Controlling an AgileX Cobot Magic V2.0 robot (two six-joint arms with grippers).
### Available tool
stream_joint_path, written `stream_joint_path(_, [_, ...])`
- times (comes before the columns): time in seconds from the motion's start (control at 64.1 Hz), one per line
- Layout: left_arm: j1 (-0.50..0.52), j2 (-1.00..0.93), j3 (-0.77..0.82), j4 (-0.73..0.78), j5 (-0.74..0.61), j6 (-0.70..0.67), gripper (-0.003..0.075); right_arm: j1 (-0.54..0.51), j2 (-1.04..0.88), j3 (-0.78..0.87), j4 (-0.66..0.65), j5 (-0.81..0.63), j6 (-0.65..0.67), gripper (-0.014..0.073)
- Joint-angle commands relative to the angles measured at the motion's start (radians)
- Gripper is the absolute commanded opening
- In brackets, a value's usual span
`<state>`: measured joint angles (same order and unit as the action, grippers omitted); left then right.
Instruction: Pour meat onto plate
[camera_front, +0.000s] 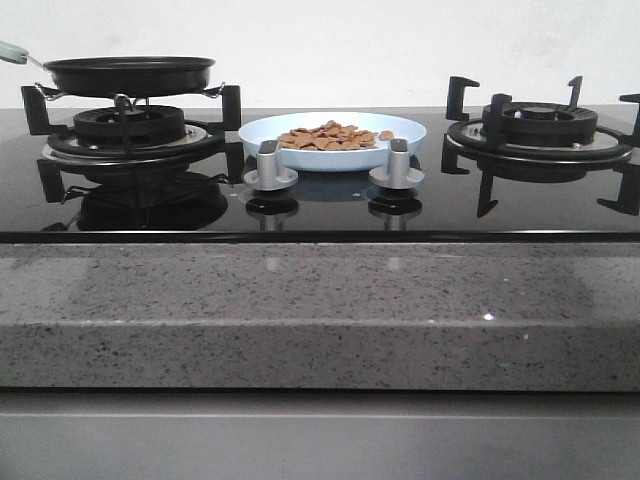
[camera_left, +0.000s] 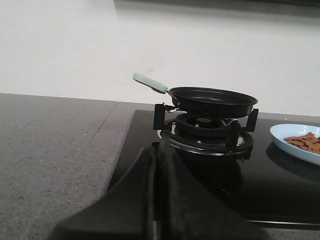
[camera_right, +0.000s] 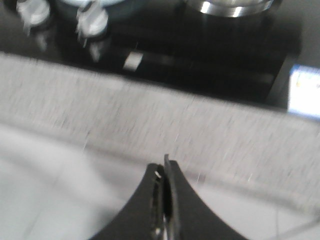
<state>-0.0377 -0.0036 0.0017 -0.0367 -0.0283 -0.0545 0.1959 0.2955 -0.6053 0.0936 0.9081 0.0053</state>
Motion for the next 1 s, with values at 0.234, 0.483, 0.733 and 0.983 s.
stream_joint_path(0.234, [0.0, -0.015, 0.007, -0.002, -0.08, 0.0, -0.002, -0.11, -0.219, 0.369, -0.023, -0.656, -0.005, -0.012])
stream_joint_path(0.483, [0.0, -0.015, 0.007, -0.002, -0.08, 0.0, -0.002, -0.121, -0.317, 0.586, -0.023, -0.841, -0.005, -0.012])
stream_joint_path(0.733, [0.0, -0.015, 0.007, -0.002, -0.08, 0.0, -0.002, -0.125, -0.323, 0.626, -0.023, -0.893, -0.005, -0.012])
stream_joint_path(0.983, [0.0, -0.015, 0.007, -0.002, -0.08, 0.0, -0.002, -0.125, -0.323, 0.626, -0.023, -0.893, -0.005, -0.012])
